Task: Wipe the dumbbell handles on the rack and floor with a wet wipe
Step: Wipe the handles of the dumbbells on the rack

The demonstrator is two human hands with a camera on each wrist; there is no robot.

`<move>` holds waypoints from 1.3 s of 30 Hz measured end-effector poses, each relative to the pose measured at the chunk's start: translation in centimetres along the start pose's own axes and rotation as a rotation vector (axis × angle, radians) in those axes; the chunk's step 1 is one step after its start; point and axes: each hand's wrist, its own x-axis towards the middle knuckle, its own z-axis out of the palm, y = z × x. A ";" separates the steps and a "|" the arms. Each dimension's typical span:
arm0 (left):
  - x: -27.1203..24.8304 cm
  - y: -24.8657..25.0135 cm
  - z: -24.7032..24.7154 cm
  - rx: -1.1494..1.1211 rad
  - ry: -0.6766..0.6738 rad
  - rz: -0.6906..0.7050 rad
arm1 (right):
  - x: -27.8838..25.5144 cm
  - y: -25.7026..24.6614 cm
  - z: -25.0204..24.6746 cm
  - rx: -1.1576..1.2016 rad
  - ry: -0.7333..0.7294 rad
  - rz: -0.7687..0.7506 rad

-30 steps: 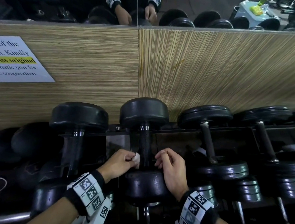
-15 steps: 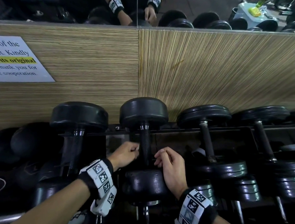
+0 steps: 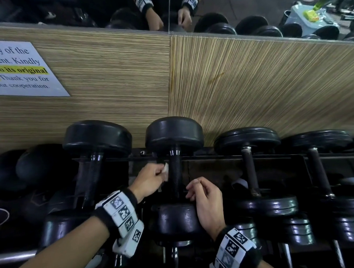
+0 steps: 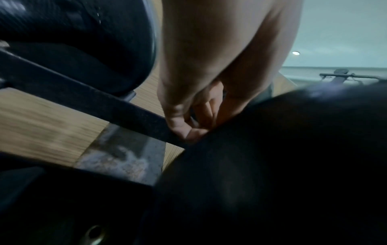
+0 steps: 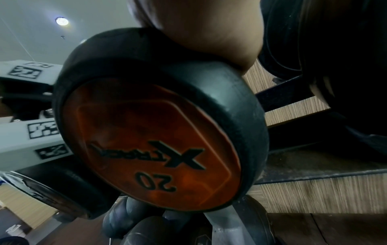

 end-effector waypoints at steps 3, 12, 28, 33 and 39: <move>1.6 1.1 -0.3 -0.025 0.087 0.014 | 0.0 0.0 0.0 -0.003 0.006 -0.002; -0.7 -1.9 2.1 0.067 -0.106 -0.071 | -0.1 0.1 0.0 0.010 0.000 -0.013; -10.2 3.8 -5.4 0.097 0.116 0.067 | 1.3 -5.6 3.8 -0.353 -0.634 -0.110; -13.7 2.2 -10.1 0.272 0.260 0.041 | -0.1 -7.3 7.7 -0.185 -0.600 -0.032; -15.4 -6.4 -14.1 0.362 0.560 -0.090 | -1.4 -6.9 12.4 -0.362 -0.512 0.015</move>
